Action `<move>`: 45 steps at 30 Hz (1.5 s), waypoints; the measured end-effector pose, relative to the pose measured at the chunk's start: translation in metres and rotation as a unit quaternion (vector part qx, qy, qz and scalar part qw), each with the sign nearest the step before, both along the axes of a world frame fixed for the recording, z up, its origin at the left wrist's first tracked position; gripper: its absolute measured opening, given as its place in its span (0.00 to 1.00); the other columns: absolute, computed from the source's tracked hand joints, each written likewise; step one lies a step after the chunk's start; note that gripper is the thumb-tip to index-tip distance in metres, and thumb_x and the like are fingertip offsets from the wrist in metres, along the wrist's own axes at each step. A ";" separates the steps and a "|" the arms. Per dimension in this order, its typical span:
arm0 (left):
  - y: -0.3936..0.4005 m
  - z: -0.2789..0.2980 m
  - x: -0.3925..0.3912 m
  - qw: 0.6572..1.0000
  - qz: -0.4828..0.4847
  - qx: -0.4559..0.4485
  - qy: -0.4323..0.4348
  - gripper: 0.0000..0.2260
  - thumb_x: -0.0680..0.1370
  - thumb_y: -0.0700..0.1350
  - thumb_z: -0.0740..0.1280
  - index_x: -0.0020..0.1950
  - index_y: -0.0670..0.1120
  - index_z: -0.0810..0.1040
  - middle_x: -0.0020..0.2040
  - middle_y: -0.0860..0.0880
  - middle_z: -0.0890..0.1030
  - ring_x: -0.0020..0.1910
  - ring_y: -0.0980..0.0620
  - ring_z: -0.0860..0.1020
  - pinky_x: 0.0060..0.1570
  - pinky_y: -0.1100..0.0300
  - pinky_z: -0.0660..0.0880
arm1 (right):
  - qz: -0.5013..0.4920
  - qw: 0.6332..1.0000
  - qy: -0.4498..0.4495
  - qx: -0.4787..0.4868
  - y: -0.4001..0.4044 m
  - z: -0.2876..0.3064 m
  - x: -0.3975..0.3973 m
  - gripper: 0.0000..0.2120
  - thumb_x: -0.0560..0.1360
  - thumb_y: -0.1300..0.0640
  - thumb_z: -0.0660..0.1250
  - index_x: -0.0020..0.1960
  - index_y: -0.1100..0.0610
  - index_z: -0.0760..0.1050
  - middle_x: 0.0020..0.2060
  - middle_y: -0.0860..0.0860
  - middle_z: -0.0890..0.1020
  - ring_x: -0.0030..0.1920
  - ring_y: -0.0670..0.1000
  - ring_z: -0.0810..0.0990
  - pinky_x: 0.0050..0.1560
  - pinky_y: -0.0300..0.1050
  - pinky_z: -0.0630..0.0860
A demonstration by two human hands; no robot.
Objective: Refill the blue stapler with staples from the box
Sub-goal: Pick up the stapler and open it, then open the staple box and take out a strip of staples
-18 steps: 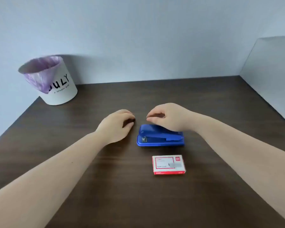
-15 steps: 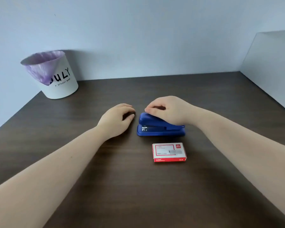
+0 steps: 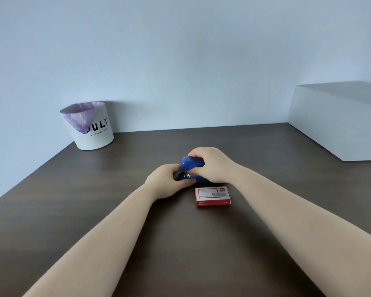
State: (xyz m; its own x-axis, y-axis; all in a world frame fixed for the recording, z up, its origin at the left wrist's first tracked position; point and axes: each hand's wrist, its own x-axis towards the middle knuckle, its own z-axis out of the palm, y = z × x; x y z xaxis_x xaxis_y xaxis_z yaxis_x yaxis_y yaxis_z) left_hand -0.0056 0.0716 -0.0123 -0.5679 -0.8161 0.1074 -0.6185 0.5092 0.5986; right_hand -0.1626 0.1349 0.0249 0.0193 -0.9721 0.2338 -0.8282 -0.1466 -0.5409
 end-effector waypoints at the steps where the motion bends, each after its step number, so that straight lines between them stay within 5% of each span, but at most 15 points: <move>1: 0.000 0.000 0.000 1.000 0.003 -0.004 0.000 0.10 0.70 0.57 0.69 0.46 0.54 0.79 0.33 0.54 0.76 0.34 0.52 0.73 0.42 0.54 0.72 | -0.011 0.999 -0.025 -0.022 0.001 0.002 -0.001 0.15 0.71 0.57 0.70 0.56 0.58 0.76 0.49 0.52 0.81 0.49 0.52 0.77 0.49 0.45 0.72; 5: -0.004 0.001 0.002 1.000 -0.005 -0.007 -0.007 0.12 0.69 0.58 0.70 0.48 0.53 0.81 0.43 0.49 0.83 0.44 0.46 0.79 0.48 0.48 0.77 | -0.090 0.966 -0.216 -0.109 0.012 0.008 -0.018 0.15 0.71 0.55 0.71 0.56 0.55 0.75 0.50 0.48 0.81 0.49 0.48 0.78 0.52 0.41 0.73; 8: -0.005 0.001 0.002 1.000 -0.012 -0.010 -0.009 0.12 0.69 0.58 0.70 0.46 0.52 0.80 0.42 0.47 0.82 0.44 0.45 0.79 0.48 0.47 0.77 | -0.082 0.930 -0.334 -0.128 0.021 0.008 -0.035 0.11 0.72 0.58 0.71 0.53 0.52 0.74 0.48 0.49 0.81 0.48 0.50 0.79 0.56 0.48 0.76; 11: -0.005 0.002 0.002 1.000 -0.010 -0.004 -0.006 0.14 0.69 0.58 0.70 0.47 0.50 0.80 0.43 0.46 0.82 0.44 0.44 0.79 0.48 0.47 0.76 | -0.069 0.905 -0.398 -0.130 0.028 0.004 -0.050 0.15 0.73 0.62 0.69 0.54 0.46 0.70 0.47 0.50 0.79 0.51 0.53 0.79 0.56 0.56 0.77; 14: -0.003 0.003 0.003 1.000 -0.008 0.003 -0.002 0.14 0.69 0.57 0.71 0.47 0.49 0.81 0.44 0.45 0.83 0.46 0.44 0.79 0.49 0.47 0.76 | -0.055 0.888 -0.445 -0.105 0.041 0.002 -0.067 0.15 0.75 0.66 0.65 0.58 0.52 0.70 0.48 0.53 0.75 0.54 0.56 0.78 0.55 0.59 0.79; 17: -0.003 0.003 0.005 1.000 0.000 0.011 0.007 0.16 0.68 0.57 0.72 0.48 0.47 0.81 0.46 0.44 0.83 0.48 0.43 0.80 0.52 0.46 0.76 | -0.059 0.881 -0.467 -0.046 0.053 -0.006 -0.087 0.08 0.75 0.66 0.65 0.50 0.56 0.71 0.53 0.60 0.75 0.57 0.58 0.80 0.53 0.58 0.80; 21: -0.002 0.003 0.010 0.999 0.010 0.018 0.024 0.15 0.67 0.55 0.73 0.48 0.47 0.81 0.47 0.44 0.83 0.49 0.43 0.79 0.53 0.45 0.76 | -0.099 0.914 -0.392 0.017 0.059 -0.017 -0.101 0.10 0.72 0.62 0.71 0.52 0.58 0.75 0.55 0.59 0.79 0.56 0.57 0.81 0.55 0.53 0.80; 26: 0.001 0.003 0.008 0.998 0.030 0.024 0.051 0.11 0.67 0.53 0.75 0.45 0.51 0.81 0.45 0.48 0.83 0.45 0.47 0.79 0.50 0.50 0.77 | -0.126 0.974 -0.184 0.035 0.061 -0.019 -0.101 0.10 0.66 0.54 0.76 0.46 0.52 0.80 0.45 0.52 0.84 0.46 0.52 0.81 0.49 0.44 0.76; 30: 0.001 0.000 0.009 0.996 0.042 0.012 0.078 0.24 0.66 0.55 0.76 0.60 0.53 0.77 0.56 0.56 0.79 0.58 0.55 0.76 0.62 0.56 0.72 | -0.089 0.988 -0.116 0.051 0.058 -0.018 -0.093 0.10 0.66 0.56 0.76 0.45 0.48 0.80 0.46 0.49 0.85 0.49 0.49 0.82 0.53 0.43 0.76; 32: 0.007 -0.002 0.010 0.990 0.061 -0.072 0.102 0.27 0.67 0.57 0.74 0.64 0.53 0.74 0.60 0.56 0.75 0.62 0.56 0.71 0.65 0.59 0.67 | -0.090 0.992 -0.083 0.038 0.056 -0.018 -0.090 0.12 0.68 0.54 0.75 0.50 0.49 0.79 0.49 0.45 0.82 0.51 0.48 0.80 0.53 0.41 0.72; 35: 0.021 -0.001 0.012 0.970 0.076 -0.175 0.153 0.21 0.66 0.62 0.69 0.53 0.53 0.80 0.44 0.54 0.76 0.45 0.59 0.73 0.50 0.63 0.70 | -0.130 0.990 -0.045 -0.020 0.056 -0.010 -0.084 0.14 0.70 0.49 0.72 0.54 0.51 0.79 0.50 0.42 0.78 0.52 0.44 0.73 0.54 0.40 0.68; 38: 0.037 0.008 0.013 0.987 0.012 -0.091 0.135 0.10 0.66 0.57 0.74 0.43 0.54 0.80 0.29 0.54 0.73 0.29 0.59 0.71 0.34 0.66 0.67 | -0.117 0.989 -0.047 -0.072 0.059 0.003 -0.073 0.07 0.72 0.50 0.70 0.47 0.52 0.80 0.43 0.45 0.82 0.44 0.47 0.76 0.45 0.39 0.72; 42: 0.047 0.015 0.010 0.993 -0.100 -0.048 0.032 0.22 0.62 0.57 0.77 0.53 0.54 0.80 0.30 0.56 0.73 0.28 0.61 0.71 0.35 0.67 0.67 | -0.083 0.995 -0.053 0.005 0.063 0.011 -0.059 0.06 0.74 0.51 0.67 0.44 0.53 0.79 0.33 0.51 0.84 0.27 0.45 0.76 0.33 0.38 0.71; 45: 0.052 0.015 0.004 0.989 -0.139 -0.045 -0.023 0.27 0.61 0.58 0.78 0.57 0.55 0.79 0.31 0.57 0.74 0.30 0.62 0.73 0.34 0.72 0.67 | -0.063 0.990 -0.071 0.101 0.065 0.009 -0.055 0.05 0.75 0.53 0.66 0.47 0.54 0.77 0.34 0.55 0.85 0.27 0.49 0.80 0.26 0.39 0.73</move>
State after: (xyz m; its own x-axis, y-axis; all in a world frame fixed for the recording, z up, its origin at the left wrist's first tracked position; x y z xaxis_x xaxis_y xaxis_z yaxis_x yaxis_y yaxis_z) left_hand -0.0014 0.1235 0.0025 -0.7747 -0.6163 0.1416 -0.4728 0.7132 0.5176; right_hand -0.2175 0.1997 0.0335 -0.1248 -0.9918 0.0262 -0.7464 0.0764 -0.6611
